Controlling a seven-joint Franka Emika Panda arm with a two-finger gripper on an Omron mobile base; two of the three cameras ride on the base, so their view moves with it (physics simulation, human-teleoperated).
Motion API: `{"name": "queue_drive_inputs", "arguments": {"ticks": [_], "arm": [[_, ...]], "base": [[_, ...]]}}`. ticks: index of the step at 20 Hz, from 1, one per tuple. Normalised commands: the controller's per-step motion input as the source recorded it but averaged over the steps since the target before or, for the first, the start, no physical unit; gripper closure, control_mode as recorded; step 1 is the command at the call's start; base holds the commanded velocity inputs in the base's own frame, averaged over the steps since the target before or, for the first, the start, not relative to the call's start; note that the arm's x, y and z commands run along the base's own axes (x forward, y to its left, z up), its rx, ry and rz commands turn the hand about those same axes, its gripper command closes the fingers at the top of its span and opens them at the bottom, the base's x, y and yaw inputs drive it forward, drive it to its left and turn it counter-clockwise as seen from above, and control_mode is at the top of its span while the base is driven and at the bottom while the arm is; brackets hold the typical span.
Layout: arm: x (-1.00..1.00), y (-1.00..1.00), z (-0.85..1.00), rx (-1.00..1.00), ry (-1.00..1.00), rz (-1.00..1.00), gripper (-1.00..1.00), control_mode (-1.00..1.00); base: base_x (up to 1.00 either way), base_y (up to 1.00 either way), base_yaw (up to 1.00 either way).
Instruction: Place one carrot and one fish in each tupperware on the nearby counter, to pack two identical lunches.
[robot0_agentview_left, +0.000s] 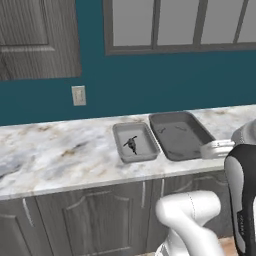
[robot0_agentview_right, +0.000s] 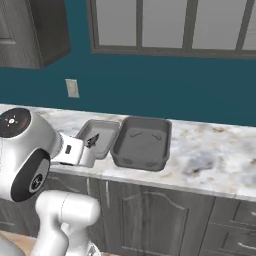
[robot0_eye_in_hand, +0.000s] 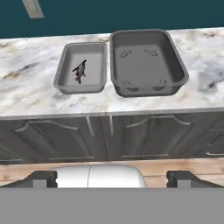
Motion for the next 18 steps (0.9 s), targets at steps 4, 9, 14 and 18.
{"name": "queue_drive_inputs", "arguments": {"ticks": [4,9,14,18], "arm": [[0.00,0.00,0.00,0.00,0.00,0.00,-1.00,1.00],[0.00,0.00,0.00,0.00,0.00,0.00,-1.00,1.00],[0.00,0.00,0.00,0.00,0.00,0.00,-1.00,1.00],[0.00,0.00,0.00,0.00,0.00,0.00,-1.00,1.00]], "base": [[-0.79,0.00,0.00],[-0.58,-0.84,0.00],[-0.37,-1.00,0.00],[-0.29,-1.00,0.00]]}}
